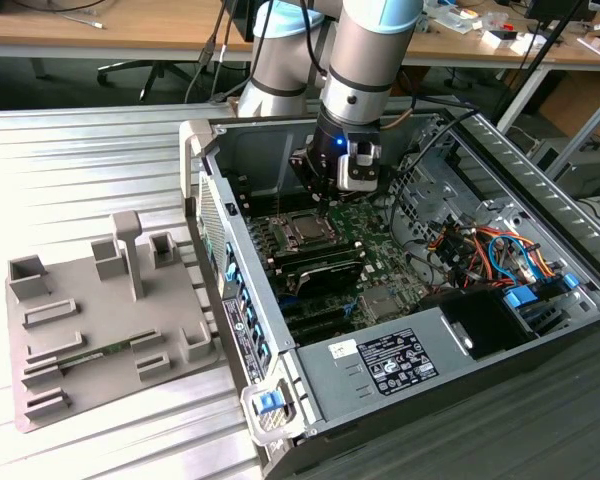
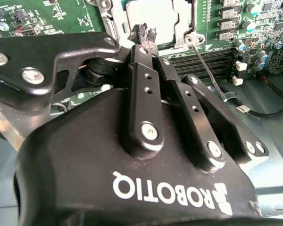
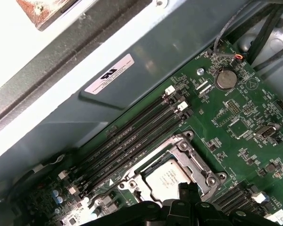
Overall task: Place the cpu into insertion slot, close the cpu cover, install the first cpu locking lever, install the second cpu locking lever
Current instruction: 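Install the first cpu locking lever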
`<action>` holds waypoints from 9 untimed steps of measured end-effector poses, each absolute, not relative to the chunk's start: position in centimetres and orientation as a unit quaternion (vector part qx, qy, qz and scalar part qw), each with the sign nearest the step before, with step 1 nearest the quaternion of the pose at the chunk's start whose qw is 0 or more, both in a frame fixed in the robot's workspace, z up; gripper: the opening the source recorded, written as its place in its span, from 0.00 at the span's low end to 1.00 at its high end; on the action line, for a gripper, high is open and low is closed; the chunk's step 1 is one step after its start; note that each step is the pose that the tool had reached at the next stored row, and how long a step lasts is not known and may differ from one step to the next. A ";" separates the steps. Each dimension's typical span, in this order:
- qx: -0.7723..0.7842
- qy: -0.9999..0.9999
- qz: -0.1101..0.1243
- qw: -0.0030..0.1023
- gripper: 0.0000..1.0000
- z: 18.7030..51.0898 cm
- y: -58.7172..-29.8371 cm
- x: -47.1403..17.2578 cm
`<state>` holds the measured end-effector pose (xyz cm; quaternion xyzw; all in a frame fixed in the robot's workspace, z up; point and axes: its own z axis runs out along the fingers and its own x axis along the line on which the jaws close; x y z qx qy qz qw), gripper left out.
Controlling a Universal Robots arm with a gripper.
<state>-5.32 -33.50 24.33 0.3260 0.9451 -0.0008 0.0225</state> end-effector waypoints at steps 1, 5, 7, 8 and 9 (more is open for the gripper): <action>0.325 0.945 -0.001 0.023 0.11 24.3 -33.5 -5.3; 0.320 0.947 -0.001 0.023 0.11 24.3 -33.5 -5.3; 0.314 0.949 0.000 0.023 0.11 24.3 -33.5 -5.3; 0.313 0.950 0.000 0.023 0.11 24.3 -33.5 -5.3; 0.312 0.950 0.000 0.023 0.11 24.3 -33.5 -5.3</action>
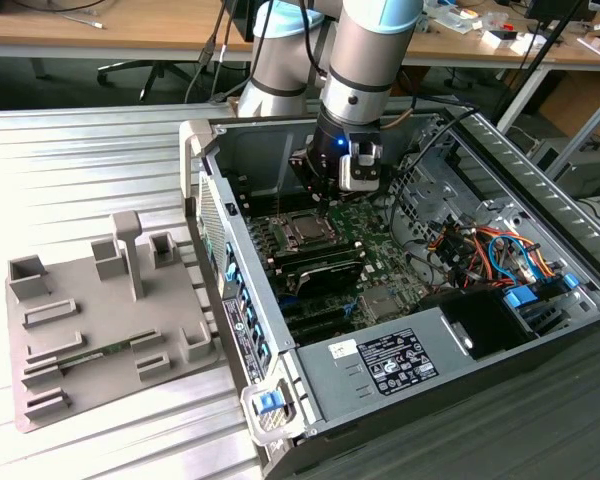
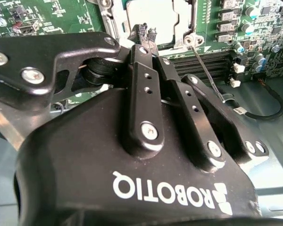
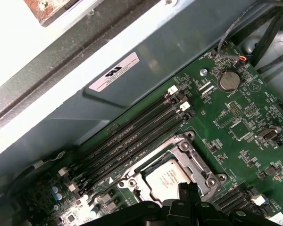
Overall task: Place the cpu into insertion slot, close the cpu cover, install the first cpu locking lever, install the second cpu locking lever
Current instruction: 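Install the first cpu locking lever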
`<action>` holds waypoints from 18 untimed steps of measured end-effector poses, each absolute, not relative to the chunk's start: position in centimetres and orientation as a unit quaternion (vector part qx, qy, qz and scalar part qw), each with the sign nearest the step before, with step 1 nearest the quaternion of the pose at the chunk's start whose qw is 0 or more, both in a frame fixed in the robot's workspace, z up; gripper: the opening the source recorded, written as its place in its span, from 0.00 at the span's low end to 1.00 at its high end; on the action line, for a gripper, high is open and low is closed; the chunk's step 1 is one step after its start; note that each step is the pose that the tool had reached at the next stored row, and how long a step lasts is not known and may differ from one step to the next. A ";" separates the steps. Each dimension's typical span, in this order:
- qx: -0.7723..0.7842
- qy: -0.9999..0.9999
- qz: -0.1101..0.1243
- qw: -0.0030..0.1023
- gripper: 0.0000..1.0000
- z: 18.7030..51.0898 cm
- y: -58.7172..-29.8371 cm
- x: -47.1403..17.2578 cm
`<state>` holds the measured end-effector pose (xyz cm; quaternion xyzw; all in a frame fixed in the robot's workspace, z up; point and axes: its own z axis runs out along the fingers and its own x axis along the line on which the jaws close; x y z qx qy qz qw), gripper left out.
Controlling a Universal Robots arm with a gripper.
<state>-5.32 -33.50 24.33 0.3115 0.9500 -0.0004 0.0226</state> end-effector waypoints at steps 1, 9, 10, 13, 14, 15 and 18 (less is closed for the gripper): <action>0.310 0.950 0.000 0.023 0.11 24.3 -33.5 -5.3; 0.298 0.954 0.000 0.023 0.11 24.3 -33.5 -5.3; 0.297 0.955 0.000 0.023 0.11 24.3 -33.5 -5.3; 0.293 0.956 0.000 0.023 0.11 24.3 -33.5 -5.3; 0.292 0.956 0.000 0.023 0.11 24.3 -33.5 -5.3; 0.291 0.956 0.000 0.023 0.11 24.3 -33.5 -5.3; 0.285 0.958 0.000 0.023 0.11 24.3 -33.5 -5.3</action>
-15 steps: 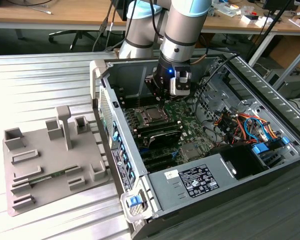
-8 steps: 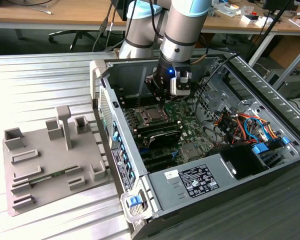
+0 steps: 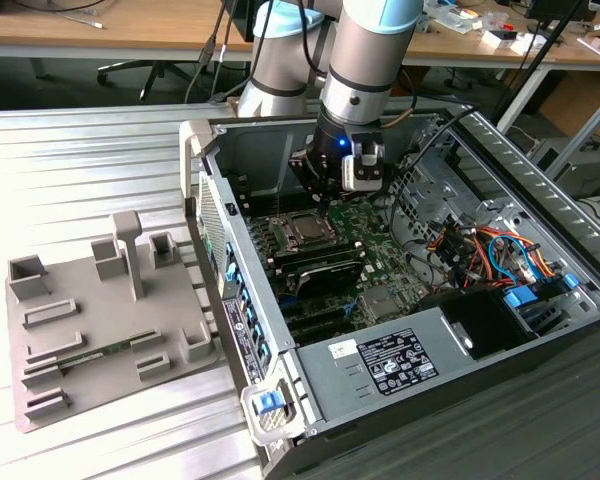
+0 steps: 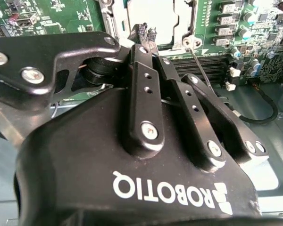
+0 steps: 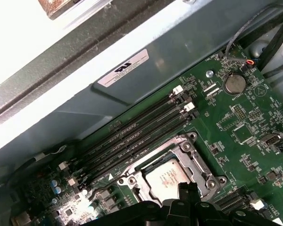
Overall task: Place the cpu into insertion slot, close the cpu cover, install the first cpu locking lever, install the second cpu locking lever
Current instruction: 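Install the first cpu locking lever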
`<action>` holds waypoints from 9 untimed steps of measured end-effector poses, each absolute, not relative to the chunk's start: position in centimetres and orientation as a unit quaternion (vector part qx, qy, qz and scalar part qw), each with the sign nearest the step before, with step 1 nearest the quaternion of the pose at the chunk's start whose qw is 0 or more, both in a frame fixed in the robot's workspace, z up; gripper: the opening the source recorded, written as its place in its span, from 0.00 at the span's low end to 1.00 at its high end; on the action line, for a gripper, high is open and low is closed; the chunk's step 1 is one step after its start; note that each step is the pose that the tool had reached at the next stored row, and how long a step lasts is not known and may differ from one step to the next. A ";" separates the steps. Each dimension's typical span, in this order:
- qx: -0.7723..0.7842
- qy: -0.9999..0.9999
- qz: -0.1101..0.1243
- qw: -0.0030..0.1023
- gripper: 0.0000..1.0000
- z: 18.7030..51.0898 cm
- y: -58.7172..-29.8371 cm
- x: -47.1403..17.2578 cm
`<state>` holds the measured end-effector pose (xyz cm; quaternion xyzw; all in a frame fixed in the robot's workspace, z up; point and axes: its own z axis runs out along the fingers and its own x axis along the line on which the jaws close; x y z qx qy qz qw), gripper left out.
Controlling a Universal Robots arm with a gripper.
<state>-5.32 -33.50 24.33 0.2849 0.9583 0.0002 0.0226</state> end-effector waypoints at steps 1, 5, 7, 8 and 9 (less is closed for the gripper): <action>0.284 0.959 0.000 0.023 0.11 24.3 -33.5 -5.3; 0.278 0.960 0.000 0.023 0.11 24.3 -33.5 -5.3; 0.276 0.961 0.000 0.023 0.11 24.3 -33.5 -5.3; 0.275 0.961 0.000 0.023 0.11 24.3 -33.5 -5.3; 0.273 0.962 0.000 0.023 0.11 24.3 -33.5 -5.3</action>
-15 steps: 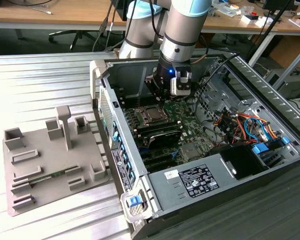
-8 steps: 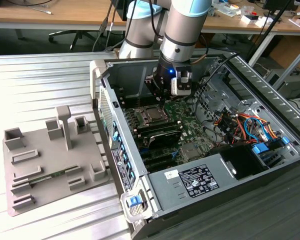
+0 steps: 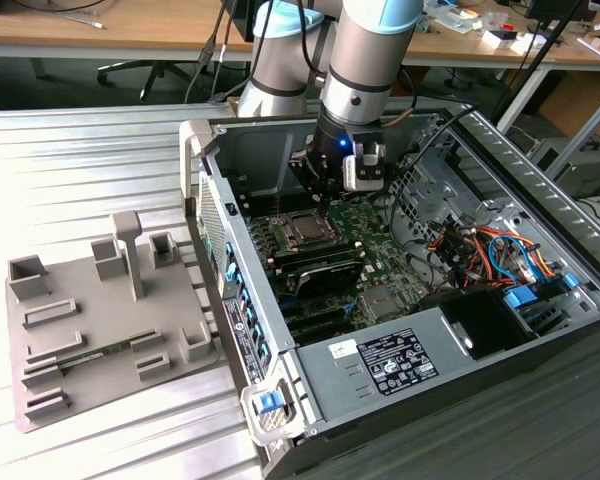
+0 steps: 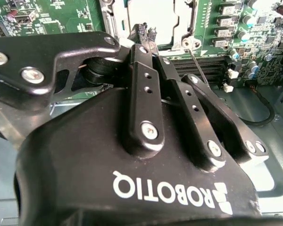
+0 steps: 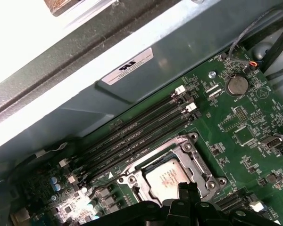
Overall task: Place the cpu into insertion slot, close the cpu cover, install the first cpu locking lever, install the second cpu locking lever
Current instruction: 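Install the first cpu locking lever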
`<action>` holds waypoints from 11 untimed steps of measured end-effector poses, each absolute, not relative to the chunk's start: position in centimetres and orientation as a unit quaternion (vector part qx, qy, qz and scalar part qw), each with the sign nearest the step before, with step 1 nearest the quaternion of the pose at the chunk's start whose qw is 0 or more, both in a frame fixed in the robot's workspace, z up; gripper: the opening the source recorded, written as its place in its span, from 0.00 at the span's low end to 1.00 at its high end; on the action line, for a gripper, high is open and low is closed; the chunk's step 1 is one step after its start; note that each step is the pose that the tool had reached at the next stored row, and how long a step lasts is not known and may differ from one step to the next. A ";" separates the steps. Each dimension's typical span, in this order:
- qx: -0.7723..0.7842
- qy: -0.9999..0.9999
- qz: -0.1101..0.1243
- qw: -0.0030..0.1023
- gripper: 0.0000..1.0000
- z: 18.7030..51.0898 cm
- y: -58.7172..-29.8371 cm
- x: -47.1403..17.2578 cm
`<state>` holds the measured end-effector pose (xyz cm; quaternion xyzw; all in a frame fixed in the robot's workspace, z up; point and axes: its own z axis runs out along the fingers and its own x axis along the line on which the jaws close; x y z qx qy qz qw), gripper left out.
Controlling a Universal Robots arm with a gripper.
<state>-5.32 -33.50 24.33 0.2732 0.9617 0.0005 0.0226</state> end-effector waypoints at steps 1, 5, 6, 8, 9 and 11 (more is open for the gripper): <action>0.272 0.962 0.001 0.023 0.11 24.3 -33.5 -5.3; 0.266 0.964 0.001 0.023 0.11 24.3 -33.5 -5.3; 0.264 0.964 0.001 0.023 0.11 24.3 -33.5 -5.3; 0.259 0.966 0.001 0.023 0.11 24.3 -33.5 -5.3; 0.257 0.966 0.001 0.023 0.11 24.3 -33.5 -5.3; 0.254 0.967 0.001 0.023 0.11 24.3 -33.5 -5.3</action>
